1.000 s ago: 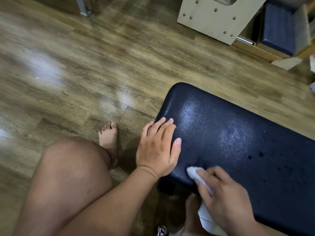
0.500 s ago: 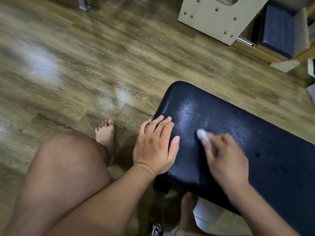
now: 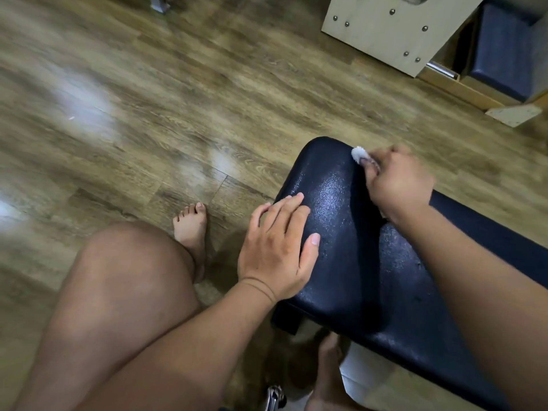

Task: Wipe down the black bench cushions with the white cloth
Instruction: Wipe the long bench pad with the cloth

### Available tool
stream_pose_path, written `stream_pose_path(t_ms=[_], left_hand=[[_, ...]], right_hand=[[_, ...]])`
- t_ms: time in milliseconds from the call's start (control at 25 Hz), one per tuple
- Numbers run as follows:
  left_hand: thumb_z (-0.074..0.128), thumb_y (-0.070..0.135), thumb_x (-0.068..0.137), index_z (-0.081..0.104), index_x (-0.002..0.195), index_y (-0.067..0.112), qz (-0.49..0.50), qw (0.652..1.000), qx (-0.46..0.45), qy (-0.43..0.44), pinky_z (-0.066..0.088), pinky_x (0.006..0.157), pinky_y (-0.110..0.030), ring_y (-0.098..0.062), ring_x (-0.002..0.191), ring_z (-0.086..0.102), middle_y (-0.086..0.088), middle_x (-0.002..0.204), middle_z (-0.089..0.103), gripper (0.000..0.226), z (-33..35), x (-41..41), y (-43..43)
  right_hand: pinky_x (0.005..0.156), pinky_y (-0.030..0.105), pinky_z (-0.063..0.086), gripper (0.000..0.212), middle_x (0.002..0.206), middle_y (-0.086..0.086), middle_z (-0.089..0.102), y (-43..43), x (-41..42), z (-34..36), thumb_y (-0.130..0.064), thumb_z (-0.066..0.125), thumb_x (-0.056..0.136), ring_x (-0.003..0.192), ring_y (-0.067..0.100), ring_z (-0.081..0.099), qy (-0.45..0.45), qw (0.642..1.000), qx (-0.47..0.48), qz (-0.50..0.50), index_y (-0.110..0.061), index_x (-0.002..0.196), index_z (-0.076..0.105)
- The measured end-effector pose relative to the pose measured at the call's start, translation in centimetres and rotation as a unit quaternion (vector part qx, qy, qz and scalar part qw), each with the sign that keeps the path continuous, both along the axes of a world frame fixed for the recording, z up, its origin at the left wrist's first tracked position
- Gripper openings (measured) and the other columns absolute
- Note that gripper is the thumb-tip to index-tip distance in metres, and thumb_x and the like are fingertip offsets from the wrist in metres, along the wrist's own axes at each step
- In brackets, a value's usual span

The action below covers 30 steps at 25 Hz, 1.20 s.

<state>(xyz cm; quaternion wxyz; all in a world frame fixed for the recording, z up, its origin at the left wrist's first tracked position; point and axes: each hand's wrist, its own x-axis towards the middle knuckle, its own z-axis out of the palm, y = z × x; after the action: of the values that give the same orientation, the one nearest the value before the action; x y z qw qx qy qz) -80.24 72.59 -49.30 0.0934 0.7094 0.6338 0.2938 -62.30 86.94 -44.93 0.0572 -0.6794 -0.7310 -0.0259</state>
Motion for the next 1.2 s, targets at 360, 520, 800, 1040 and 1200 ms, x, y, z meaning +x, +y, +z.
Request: stream_pose_path(t_ms=[360, 520, 800, 1040, 1200], left_hand=[[0.043, 0.031, 0.092, 0.05, 0.13, -0.001, 0.007, 0.988, 0.032, -0.153, 0.036, 0.11, -0.049, -0.033, 0.129, 0.048, -0.018, 0.143, 0.049, 0.05, -0.6, -0.7, -0.1], [0.042, 0.031, 0.093, 0.05, 0.13, -0.002, 0.014, 0.986, 0.018, -0.167, 0.036, 0.109, -0.049, -0.036, 0.128, 0.049, -0.019, 0.143, 0.049, 0.05, -0.7, -0.6, 0.1], [0.041, 0.03, 0.095, 0.047, 0.13, -0.002, 0.006, 0.978, 0.026, -0.205, 0.036, 0.109, -0.047, -0.034, 0.127, 0.048, -0.021, 0.141, 0.048, 0.047, -0.5, -0.6, 0.3], [0.034, 0.027, 0.098, 0.058, 0.114, 0.005, 0.087, 0.942, 0.049, -0.319, 0.04, 0.103, -0.048, -0.023, 0.118, 0.053, -0.01, 0.123, 0.059, 0.037, 1.2, -2.4, 2.2], [0.043, 0.029, 0.093, 0.056, 0.122, -0.001, 0.012, 0.986, 0.026, -0.162, 0.036, 0.104, -0.061, -0.037, 0.125, 0.049, -0.019, 0.138, 0.051, 0.044, 0.3, -1.1, 1.6]], right_hand=[[0.048, 0.032, 0.045, 0.021, 0.087, 0.004, 0.062, -18.2, -1.2, -0.2, -0.032, 0.055, 0.091, 0.063, 0.024, 0.055, 0.062, 0.918, -0.03, 0.39, -0.022, 0.102, 0.071], [0.057, 0.031, 0.044, 0.027, 0.092, 0.001, 0.058, -6.7, -2.8, -0.8, -0.043, 0.049, 0.091, 0.072, 0.029, 0.062, 0.061, 0.983, 0.032, 0.172, -0.028, 0.099, 0.071], [0.055, 0.035, 0.047, 0.022, 0.097, 0.001, 0.052, -6.7, -7.1, -0.6, -0.044, 0.045, 0.093, 0.071, 0.027, 0.057, 0.108, 0.981, -0.006, 0.16, -0.031, 0.105, 0.059], [0.043, 0.031, 0.047, 0.015, 0.086, -0.001, 0.057, -14.1, -5.7, 0.2, -0.036, 0.055, 0.088, 0.064, 0.021, 0.058, 0.088, 0.931, -0.061, 0.348, -0.028, 0.096, 0.065], [0.059, 0.032, 0.045, 0.023, 0.101, 0.001, 0.058, -2.0, -4.6, -0.3, -0.04, 0.054, 0.093, 0.083, 0.028, 0.062, 0.048, 0.986, 0.005, 0.157, -0.036, 0.11, 0.068]])
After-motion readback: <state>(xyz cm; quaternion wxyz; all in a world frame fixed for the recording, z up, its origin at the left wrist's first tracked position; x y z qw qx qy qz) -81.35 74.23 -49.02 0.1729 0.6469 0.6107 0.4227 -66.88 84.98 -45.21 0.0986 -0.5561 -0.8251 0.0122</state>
